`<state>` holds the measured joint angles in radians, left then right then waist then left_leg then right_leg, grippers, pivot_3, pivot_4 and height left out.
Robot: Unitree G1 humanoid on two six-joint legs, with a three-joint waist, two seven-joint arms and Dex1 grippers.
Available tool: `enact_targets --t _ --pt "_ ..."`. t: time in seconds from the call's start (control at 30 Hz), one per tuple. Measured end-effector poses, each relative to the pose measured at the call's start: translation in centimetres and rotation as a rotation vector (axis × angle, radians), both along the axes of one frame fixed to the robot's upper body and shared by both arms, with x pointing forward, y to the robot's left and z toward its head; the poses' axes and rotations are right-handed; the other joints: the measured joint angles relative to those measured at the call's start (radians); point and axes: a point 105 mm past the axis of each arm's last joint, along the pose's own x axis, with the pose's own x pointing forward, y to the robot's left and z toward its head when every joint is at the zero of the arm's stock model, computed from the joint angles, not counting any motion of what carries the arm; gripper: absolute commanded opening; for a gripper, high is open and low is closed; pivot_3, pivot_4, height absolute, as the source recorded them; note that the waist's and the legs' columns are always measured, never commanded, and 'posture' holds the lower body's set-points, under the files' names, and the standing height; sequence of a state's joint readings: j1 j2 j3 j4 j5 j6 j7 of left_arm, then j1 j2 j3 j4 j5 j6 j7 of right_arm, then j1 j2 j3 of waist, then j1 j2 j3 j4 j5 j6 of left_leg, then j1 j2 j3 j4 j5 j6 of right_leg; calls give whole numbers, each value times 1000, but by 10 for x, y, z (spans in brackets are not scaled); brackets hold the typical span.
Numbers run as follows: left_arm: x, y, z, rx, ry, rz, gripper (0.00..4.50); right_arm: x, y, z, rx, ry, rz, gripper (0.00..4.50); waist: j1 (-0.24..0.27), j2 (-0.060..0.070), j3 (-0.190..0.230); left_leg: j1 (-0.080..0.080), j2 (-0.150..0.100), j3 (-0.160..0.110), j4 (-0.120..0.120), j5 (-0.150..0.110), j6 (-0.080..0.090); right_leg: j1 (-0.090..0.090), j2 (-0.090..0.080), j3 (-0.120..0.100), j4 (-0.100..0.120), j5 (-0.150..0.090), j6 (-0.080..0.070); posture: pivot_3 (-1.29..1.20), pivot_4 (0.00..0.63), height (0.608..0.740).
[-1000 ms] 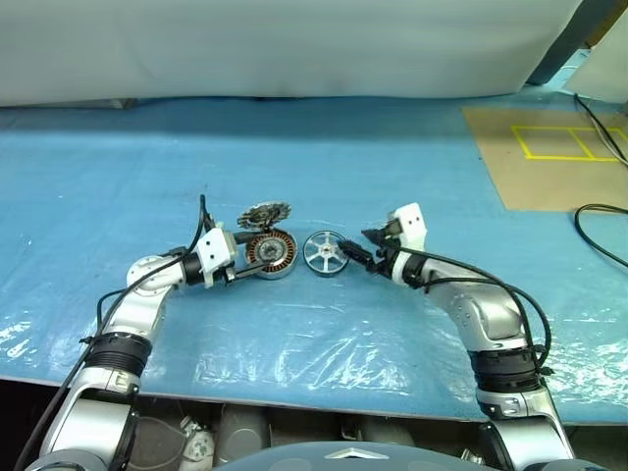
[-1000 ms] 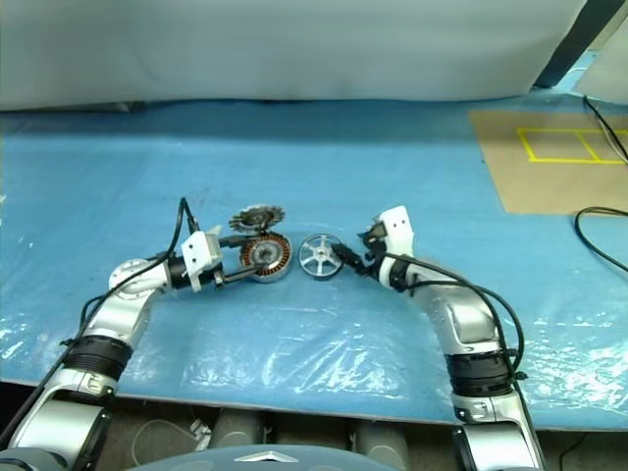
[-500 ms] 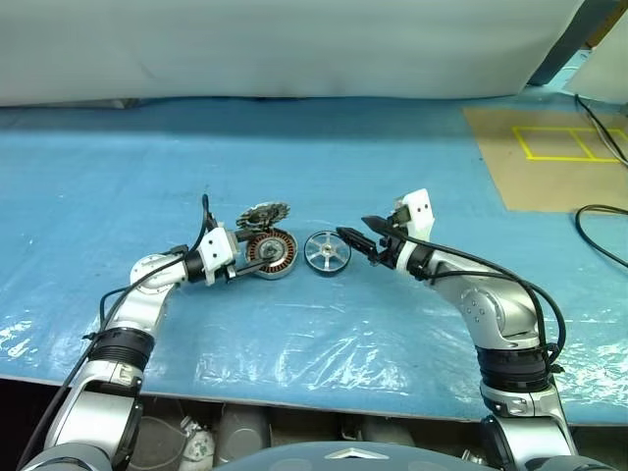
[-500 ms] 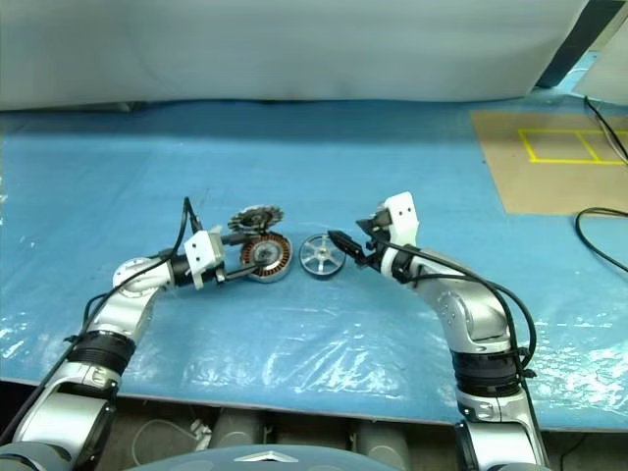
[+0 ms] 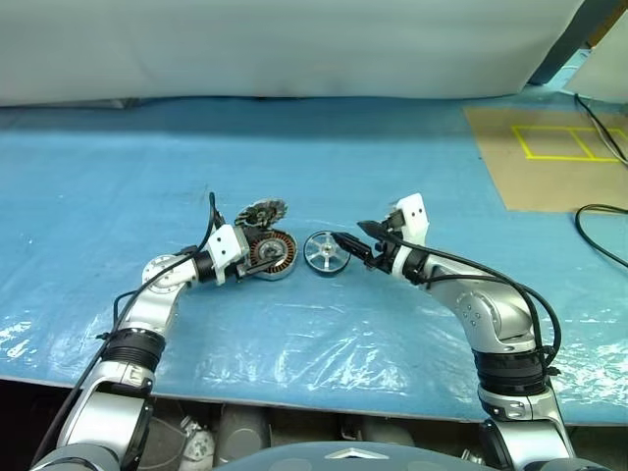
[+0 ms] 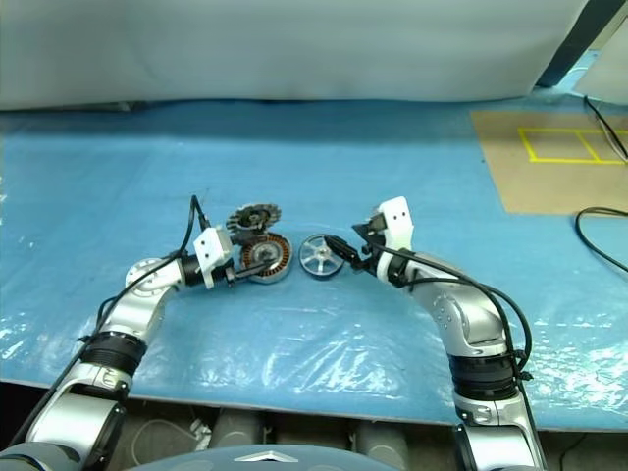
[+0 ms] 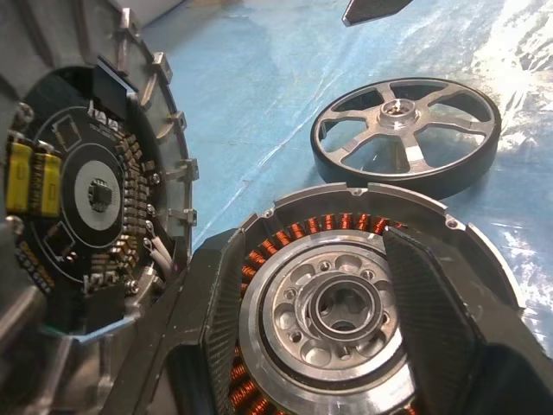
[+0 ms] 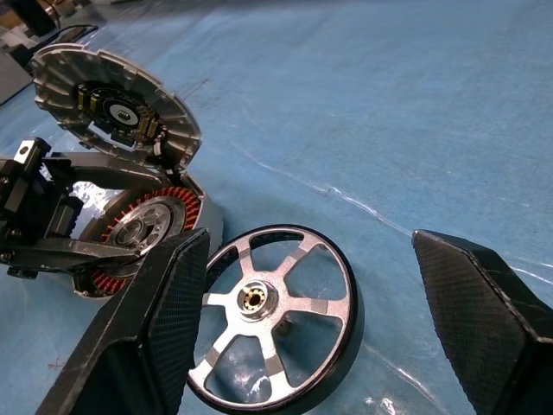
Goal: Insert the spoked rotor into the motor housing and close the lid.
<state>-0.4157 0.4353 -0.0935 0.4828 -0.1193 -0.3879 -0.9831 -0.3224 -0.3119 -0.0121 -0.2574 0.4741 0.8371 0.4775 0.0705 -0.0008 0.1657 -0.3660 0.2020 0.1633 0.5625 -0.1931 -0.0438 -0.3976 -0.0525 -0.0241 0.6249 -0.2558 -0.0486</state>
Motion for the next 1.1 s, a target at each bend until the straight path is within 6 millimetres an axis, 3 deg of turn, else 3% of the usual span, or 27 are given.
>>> enact_targets --t 0.27,0.43,0.63,0.8,1.0,1.1 --pt "6 7 4 11 -14 34 2686 -1 0 -4 -1 8 0 3916 1 0 0 1 0 0 2 0 0 2 -1 0 0 0 0 0 150 740" --pt "-18 -3 19 -104 -5 -70 2686 -3 -1 -2 13 -2 21 3916 1 0 0 -1 0 0 0 0 0 -1 0 0 0 0 0 0 150 740" --pt "-37 1 25 -110 30 -108 2686 -4 0 7 -4 -33 88 3916 -1 0 0 -1 0 0 -1 0 0 -2 0 0 0 0 0 0 150 740" --pt "-45 9 39 -191 50 -69 2686 6 22 29 -43 -99 227 3916 -5 0 0 0 1 1 1 0 0 -1 0 0 1 -1 -1 0 150 740" --pt "-51 54 28 -255 122 142 2686 13 59 16 -170 -93 415 3916 -11 0 0 -2 1 2 1 0 0 -2 1 0 0 0 -1 0 150 740" --pt "-62 60 20 -263 161 171 2686 19 75 16 -236 -134 479 3916 -10 0 0 -3 2 2 0 0 0 -3 1 -1 0 0 -1 0 150 740"
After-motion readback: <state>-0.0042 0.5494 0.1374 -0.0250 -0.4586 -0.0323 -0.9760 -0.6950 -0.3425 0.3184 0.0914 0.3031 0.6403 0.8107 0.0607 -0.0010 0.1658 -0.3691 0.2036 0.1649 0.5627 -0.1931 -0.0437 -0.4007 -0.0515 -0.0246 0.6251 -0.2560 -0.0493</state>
